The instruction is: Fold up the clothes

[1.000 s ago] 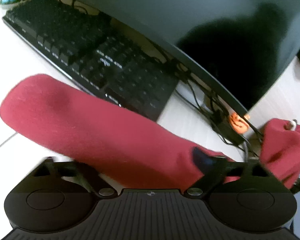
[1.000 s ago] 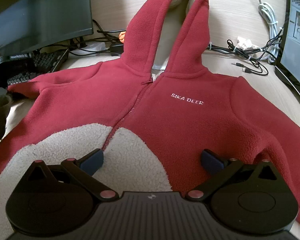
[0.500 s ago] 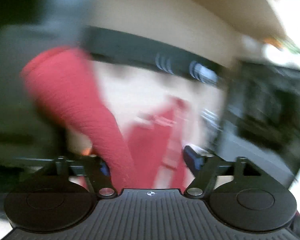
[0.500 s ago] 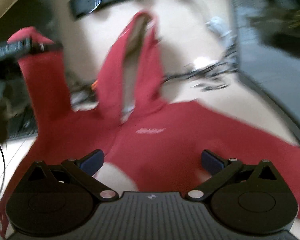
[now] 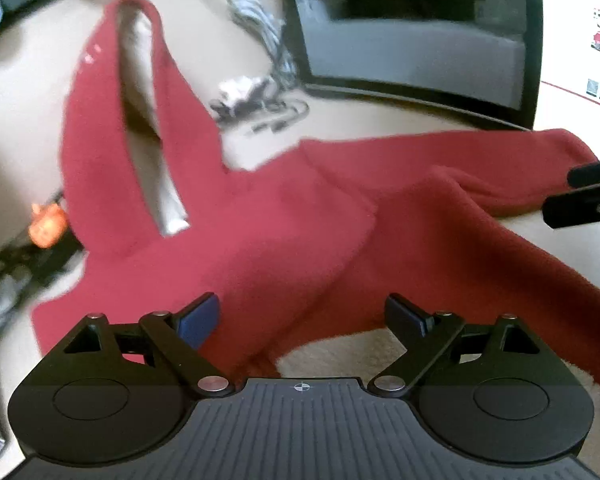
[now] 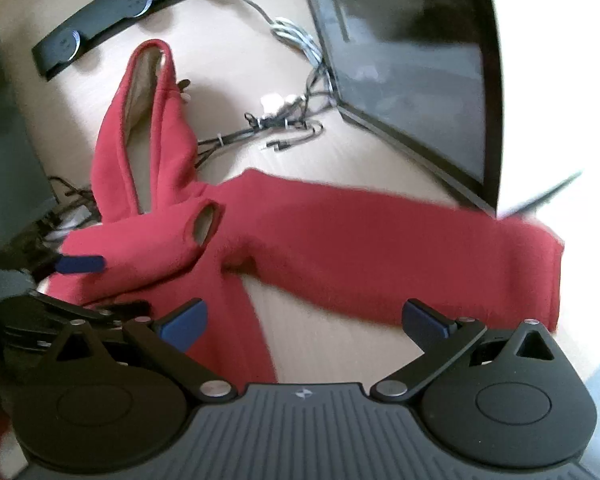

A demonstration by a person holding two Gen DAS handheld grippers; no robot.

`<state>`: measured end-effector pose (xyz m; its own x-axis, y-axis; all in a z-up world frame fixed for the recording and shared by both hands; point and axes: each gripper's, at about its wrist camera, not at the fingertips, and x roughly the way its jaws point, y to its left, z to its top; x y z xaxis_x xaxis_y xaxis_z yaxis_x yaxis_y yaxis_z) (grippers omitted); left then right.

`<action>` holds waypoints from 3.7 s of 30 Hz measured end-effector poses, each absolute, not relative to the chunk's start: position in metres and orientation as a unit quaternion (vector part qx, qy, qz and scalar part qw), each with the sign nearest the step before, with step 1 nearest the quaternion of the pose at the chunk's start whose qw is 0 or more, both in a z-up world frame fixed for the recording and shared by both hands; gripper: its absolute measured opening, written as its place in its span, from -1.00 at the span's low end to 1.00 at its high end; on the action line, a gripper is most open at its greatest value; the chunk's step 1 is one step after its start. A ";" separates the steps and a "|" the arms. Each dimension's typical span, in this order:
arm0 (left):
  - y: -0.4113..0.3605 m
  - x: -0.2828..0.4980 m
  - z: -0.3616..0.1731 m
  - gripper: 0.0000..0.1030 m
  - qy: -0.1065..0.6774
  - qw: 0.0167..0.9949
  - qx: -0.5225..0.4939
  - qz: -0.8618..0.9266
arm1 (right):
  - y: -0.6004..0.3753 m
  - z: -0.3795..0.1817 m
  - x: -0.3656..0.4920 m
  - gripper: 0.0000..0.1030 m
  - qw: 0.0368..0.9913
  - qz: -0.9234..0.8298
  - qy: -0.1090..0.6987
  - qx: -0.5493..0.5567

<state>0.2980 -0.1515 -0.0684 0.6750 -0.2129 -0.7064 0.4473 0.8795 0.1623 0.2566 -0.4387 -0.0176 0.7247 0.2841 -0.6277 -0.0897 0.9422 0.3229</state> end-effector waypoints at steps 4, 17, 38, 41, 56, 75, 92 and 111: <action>-0.147 0.286 -0.066 0.86 0.366 0.905 0.129 -0.176 | -0.460 -0.026 0.251 1.00 0.894 0.088 0.381 0.216; -0.115 0.260 -0.078 0.91 0.413 0.900 0.043 -0.129 | -0.492 -0.047 0.289 1.00 0.851 -0.006 0.352 0.390; -0.057 0.233 -0.065 0.92 0.440 0.896 -0.033 -0.059 | -0.351 0.034 0.368 1.00 0.889 0.295 0.224 0.269; -0.057 0.232 -0.063 0.92 0.440 0.895 -0.024 -0.068 | -0.303 0.042 0.353 1.00 0.866 0.385 0.245 0.205; -0.030 0.248 -0.035 0.92 0.365 0.910 -0.179 -0.085 | -0.372 0.014 0.318 1.00 0.924 0.209 0.313 0.064; -0.033 0.302 -0.046 -0.05 0.359 0.931 -0.043 0.043 | -0.378 -0.028 0.304 1.00 0.907 0.179 0.372 0.079; -0.022 0.316 -0.046 -0.63 0.345 0.932 0.101 0.044 | -0.358 0.010 0.327 1.00 0.922 0.215 0.321 0.034; -0.020 0.260 -0.018 0.83 0.320 0.943 -0.046 -0.075 | -0.323 -0.013 0.356 1.00 0.915 0.168 0.363 -0.047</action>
